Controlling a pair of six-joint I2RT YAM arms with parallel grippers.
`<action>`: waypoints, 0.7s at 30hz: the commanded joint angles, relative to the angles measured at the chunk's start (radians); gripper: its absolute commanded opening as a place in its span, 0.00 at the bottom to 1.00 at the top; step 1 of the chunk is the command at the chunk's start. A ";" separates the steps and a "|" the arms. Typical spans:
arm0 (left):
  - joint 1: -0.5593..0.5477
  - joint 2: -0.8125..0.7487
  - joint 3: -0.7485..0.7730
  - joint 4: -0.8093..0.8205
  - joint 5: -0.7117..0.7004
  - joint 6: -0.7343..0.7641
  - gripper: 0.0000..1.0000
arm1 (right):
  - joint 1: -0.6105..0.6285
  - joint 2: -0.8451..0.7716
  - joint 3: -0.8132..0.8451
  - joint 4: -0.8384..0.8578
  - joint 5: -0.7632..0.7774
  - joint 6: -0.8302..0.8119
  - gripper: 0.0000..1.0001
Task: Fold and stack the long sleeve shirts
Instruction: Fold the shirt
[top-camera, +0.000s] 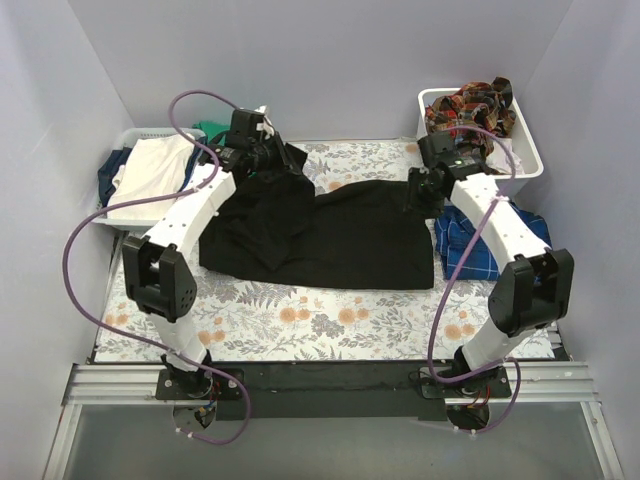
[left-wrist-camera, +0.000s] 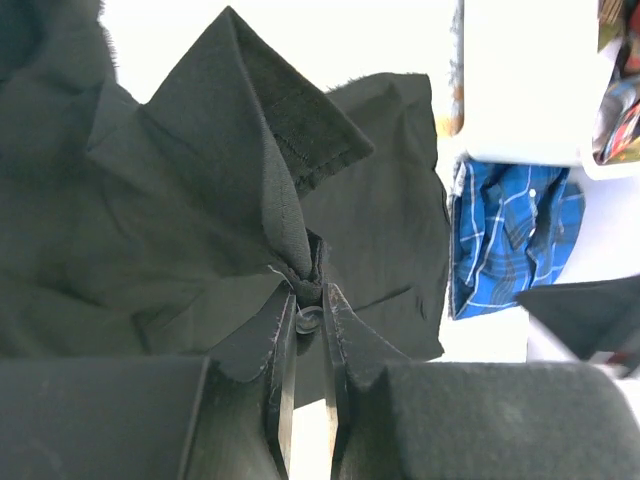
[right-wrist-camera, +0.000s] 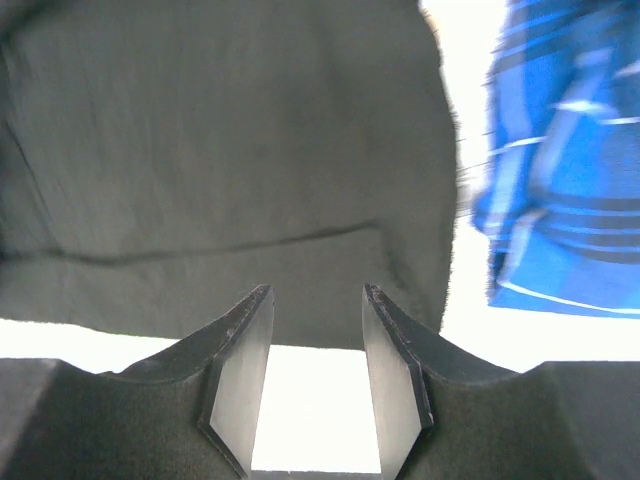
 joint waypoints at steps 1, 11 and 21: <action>-0.073 0.075 0.087 0.003 0.029 0.031 0.00 | -0.081 -0.073 0.071 -0.042 0.053 0.022 0.49; -0.231 0.248 0.343 -0.005 0.109 0.060 0.00 | -0.171 -0.122 0.048 -0.060 0.049 0.002 0.49; -0.282 0.346 0.418 0.006 0.060 0.057 0.00 | -0.184 -0.135 0.017 -0.056 0.018 -0.021 0.49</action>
